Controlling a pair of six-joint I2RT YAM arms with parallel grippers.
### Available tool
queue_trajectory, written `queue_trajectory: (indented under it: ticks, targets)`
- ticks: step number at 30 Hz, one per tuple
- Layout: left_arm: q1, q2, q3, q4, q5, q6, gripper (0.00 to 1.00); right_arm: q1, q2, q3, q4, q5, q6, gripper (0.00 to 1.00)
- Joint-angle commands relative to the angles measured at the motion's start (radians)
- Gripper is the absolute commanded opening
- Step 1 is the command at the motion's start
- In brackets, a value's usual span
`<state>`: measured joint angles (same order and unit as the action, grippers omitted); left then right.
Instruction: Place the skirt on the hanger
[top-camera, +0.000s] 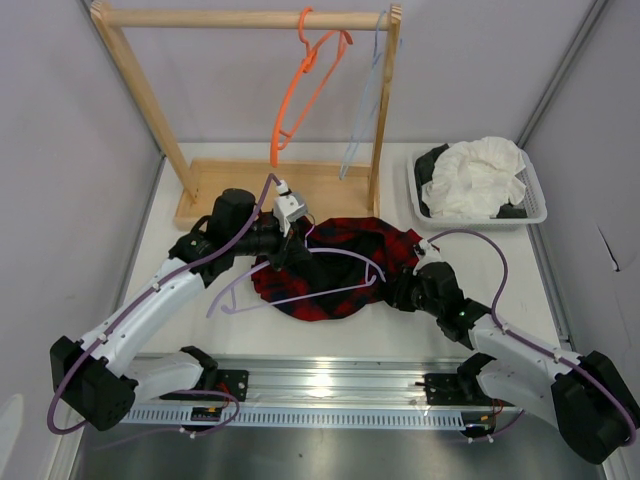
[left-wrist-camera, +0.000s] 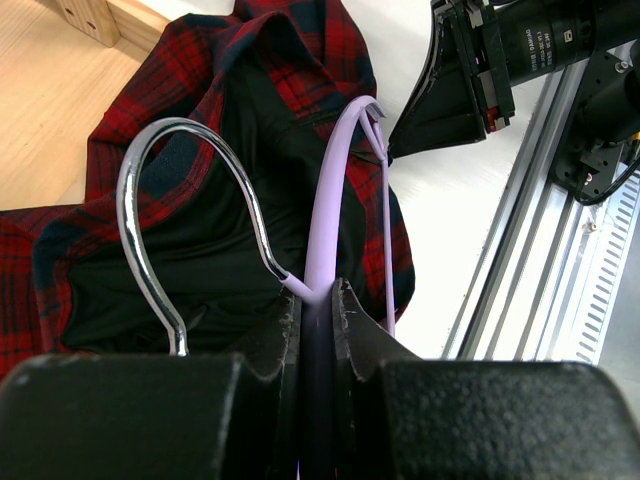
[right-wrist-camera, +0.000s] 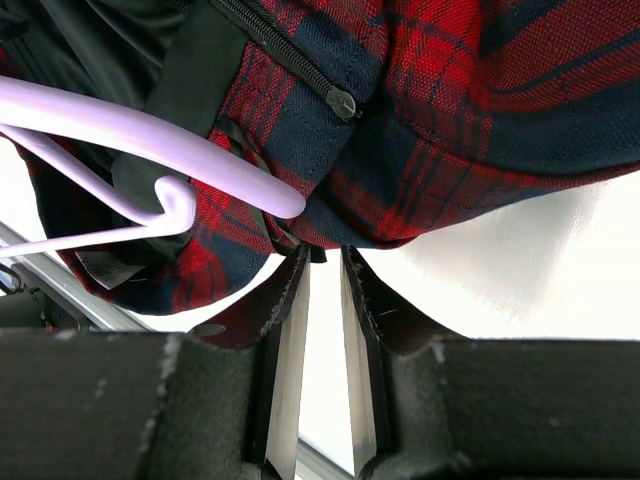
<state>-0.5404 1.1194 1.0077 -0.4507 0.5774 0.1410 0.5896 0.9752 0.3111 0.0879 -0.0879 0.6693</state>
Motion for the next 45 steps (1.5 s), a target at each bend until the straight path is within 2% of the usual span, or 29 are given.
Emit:
queue_trajectory:
  ticks: [1,17,27,32,36,38,40,45]
  targets:
    - [-0.007,-0.003,0.026,0.044,0.01,0.012,0.0,0.003,0.0,0.0,0.05,0.007,-0.007,0.24]
    - [-0.007,0.003,0.02,0.05,0.01,0.006,0.0,0.006,0.016,0.01,0.076,-0.016,0.007,0.24]
    - [-0.007,0.003,0.009,0.06,0.009,0.003,0.0,0.012,0.026,0.013,0.095,-0.021,0.019,0.2]
    - [-0.007,0.003,0.009,0.06,0.012,0.003,0.0,0.018,0.017,0.016,0.084,-0.021,0.021,0.29]
    - [-0.007,0.006,0.009,0.06,0.01,0.003,0.0,0.022,0.016,0.013,0.079,-0.013,0.023,0.3]
    - [-0.007,0.005,0.009,0.061,0.009,0.002,0.0,0.024,0.017,0.011,0.082,-0.012,0.024,0.27]
    - [-0.007,0.007,0.0,0.061,0.009,0.002,0.0,0.023,0.017,0.011,0.081,-0.006,0.027,0.19]
    - [-0.007,0.011,0.008,0.06,0.009,0.003,0.0,0.024,0.003,0.022,0.061,0.016,0.026,0.09]
